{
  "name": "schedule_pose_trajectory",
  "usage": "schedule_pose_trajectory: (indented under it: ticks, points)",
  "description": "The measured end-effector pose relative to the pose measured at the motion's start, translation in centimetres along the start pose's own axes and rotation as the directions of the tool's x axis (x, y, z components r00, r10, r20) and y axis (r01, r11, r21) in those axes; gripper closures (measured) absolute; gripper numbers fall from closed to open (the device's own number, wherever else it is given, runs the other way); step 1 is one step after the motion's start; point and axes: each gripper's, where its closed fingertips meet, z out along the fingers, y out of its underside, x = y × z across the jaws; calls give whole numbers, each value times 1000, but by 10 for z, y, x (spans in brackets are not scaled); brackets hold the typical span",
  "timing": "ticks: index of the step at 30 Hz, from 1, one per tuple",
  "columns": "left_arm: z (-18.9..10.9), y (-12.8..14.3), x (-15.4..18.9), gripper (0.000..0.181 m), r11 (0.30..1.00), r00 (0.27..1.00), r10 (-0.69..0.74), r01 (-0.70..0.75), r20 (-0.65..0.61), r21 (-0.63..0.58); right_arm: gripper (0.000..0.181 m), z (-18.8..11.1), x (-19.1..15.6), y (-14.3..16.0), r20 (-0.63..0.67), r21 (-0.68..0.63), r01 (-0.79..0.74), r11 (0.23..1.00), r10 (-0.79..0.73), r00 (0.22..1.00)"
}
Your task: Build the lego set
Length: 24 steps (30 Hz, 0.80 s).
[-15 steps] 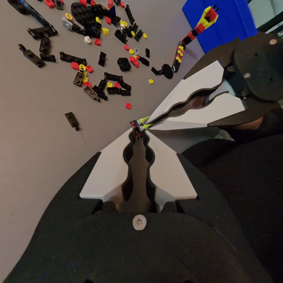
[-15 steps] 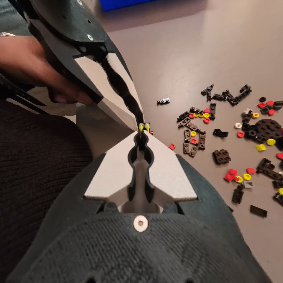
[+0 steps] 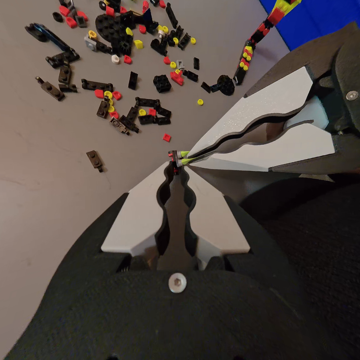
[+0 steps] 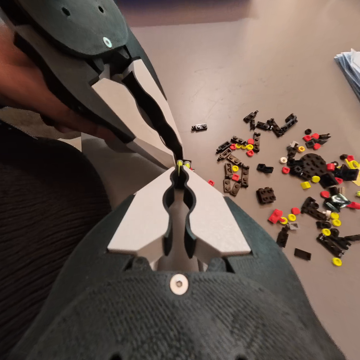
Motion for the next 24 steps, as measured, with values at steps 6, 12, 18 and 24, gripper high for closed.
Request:
schedule_pose_trajectory:
  ticks: [6,12,18,24]
  points:
    - [1,0,-2,177,999,1000,-30,30,-8,13,181,3,1,0,-38,8,43,999,-42,998]
    - [2,0,-2,178,1000,1000,-13,13,-8,20,181,4,0,0,-27,-4,37,999,-37,999]
    - [2,1,-1,178,1000,1000,10,-10,-15,25,181,5,-2,1,-48,-37,55,998,-57,997]
    - [2,3,-2,178,999,999,50,-50,1,15,181,6,-3,3,-54,-50,67,997,-69,996]
